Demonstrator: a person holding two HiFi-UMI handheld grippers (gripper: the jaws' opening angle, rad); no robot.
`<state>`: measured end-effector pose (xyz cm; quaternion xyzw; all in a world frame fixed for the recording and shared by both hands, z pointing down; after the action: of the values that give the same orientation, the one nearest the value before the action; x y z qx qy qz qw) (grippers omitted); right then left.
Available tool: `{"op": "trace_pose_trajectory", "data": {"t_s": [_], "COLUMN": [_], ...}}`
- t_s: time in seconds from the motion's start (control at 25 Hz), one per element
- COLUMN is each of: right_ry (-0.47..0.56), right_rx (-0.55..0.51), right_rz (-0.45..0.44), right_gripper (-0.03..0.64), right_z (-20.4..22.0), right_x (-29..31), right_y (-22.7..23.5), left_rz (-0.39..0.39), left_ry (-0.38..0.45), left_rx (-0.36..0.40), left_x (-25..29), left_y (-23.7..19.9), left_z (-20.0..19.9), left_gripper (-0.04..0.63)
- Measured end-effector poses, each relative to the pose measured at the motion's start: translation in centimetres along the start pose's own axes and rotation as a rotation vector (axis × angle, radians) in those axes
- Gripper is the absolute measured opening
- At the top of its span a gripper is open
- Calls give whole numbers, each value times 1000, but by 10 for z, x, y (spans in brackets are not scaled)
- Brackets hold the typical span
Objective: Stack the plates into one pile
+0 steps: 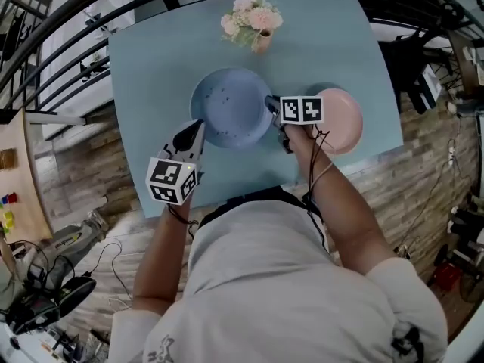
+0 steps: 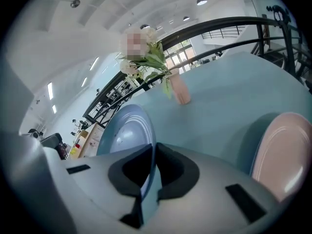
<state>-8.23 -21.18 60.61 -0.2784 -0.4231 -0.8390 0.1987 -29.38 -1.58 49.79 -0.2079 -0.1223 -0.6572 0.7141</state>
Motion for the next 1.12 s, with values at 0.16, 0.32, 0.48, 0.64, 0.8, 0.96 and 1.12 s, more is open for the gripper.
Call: {"op": "trace_pose_trajectory", "data": {"t_s": [0.16,0.32,0.48,0.64,0.8,0.96,1.12], "right_ry": [35,62,79,88,91,98,101], "right_rx": [2,0,8,15,3,-8,-8], "right_rz": [-5,-6,-2,10,24,37,40], "right_gripper": [21,21,21,21,21,23,21], "right_z": [22,45,66,82,89,89,89], "right_x": [-14,-27,-41,-57,-74,-90,-110], "right_y": [-27,-51,-66,-70,-68,-60,-41], "left_rz": [18,46,72,100,130,153,161], "left_ry": [30,51,62,66,74,76,68], "left_rx": [26,53,71,82,84,99,112], "left_x": [-29,-56,-75,-83,-82,-73,-60], "left_y": [6,13,21,30,39,51,67], "left_z": [2,4,7,11,9,6,4], "left_gripper": [5,5,5,5,5,5,5]}}
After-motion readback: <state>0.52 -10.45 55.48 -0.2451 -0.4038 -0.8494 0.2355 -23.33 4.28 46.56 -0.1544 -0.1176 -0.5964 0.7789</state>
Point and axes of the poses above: the fingertips, and each gripper's own axes: x forward along the fingers, y to its right, z out of its underside, the point moved 8 cm from there along -x, backward along the fingers, and after that the axes turned 9 degrees about -z, right-handed, at the moved point
